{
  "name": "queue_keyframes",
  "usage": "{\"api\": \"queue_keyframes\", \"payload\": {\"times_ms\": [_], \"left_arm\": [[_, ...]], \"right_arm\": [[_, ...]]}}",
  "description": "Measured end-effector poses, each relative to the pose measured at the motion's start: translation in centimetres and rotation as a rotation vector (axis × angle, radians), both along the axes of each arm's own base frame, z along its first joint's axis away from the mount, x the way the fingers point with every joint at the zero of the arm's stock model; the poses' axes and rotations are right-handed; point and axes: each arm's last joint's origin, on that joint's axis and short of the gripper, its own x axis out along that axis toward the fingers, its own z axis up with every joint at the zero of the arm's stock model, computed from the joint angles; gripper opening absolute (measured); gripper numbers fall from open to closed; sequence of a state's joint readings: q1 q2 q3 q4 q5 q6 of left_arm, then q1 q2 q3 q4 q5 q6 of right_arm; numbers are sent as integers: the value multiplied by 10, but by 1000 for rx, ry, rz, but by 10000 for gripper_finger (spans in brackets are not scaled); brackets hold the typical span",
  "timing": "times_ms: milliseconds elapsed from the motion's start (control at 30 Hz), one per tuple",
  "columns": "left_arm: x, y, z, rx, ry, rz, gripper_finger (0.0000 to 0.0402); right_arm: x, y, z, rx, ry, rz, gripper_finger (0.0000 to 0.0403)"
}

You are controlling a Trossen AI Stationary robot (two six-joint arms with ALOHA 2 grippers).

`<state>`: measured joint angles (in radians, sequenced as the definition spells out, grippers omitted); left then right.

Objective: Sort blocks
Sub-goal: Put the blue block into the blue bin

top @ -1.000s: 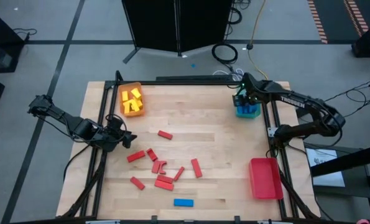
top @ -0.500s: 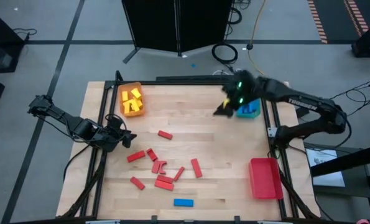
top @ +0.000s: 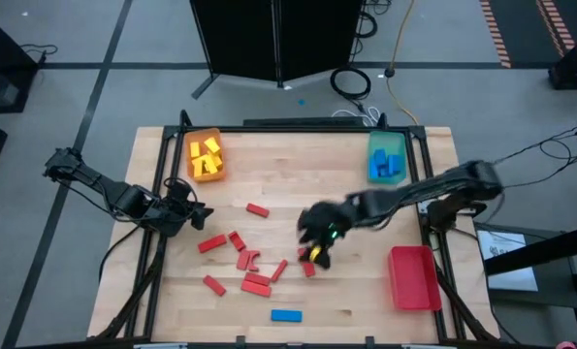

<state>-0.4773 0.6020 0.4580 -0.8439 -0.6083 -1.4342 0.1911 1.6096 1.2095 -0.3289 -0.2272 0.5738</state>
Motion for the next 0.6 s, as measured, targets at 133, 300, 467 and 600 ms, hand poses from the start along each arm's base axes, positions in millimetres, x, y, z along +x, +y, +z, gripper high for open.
{"api": "queue_keyframes", "payload": {"times_ms": [133, 300, 467, 600], "left_arm": [[0, 0, 0, 1, 1, 0, 228], [0, 0, 0, 1, 2, -1, 228], [0, 0, 0, 1, 4, -2, 228], [0, 0, 0, -2, 6, -4, 228]], "right_arm": [[31, 28, -23, -84, 49, 125, 284], [70, 51, -42, -207, 115, 214, 284], [93, 76, -49, -295, 164, 302, 286], [101, 96, -62, -348, 228, 362, 287]]}}
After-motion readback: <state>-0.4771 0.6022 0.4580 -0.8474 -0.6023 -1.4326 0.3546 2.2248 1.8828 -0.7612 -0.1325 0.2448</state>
